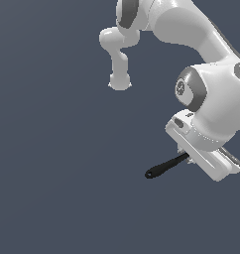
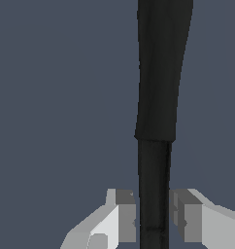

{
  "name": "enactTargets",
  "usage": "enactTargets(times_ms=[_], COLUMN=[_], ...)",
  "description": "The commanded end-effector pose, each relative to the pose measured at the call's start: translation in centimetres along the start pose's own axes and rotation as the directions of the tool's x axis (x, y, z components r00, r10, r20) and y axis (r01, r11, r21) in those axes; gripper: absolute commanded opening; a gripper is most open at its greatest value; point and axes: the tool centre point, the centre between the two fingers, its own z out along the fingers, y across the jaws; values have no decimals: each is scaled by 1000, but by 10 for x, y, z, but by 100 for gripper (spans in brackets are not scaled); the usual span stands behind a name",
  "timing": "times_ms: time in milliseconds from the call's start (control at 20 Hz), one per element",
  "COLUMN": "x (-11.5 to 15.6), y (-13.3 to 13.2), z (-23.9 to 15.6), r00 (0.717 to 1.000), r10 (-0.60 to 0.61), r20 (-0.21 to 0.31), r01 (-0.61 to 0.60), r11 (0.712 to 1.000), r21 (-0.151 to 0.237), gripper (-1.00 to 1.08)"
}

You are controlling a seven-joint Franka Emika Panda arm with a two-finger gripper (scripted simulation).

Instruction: Pick up the object and move it to a goal position.

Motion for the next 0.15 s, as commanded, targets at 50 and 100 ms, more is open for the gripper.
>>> enactTargets(times_ms=[50,100], x=[0,0], y=[-2,-2], z=[-2,-3], r00=[1000,1000], r10=[0,0], r20=[0,0], r01=[0,0], r11=[1000,1000], r21=[2,2], gripper=[-100,-100])
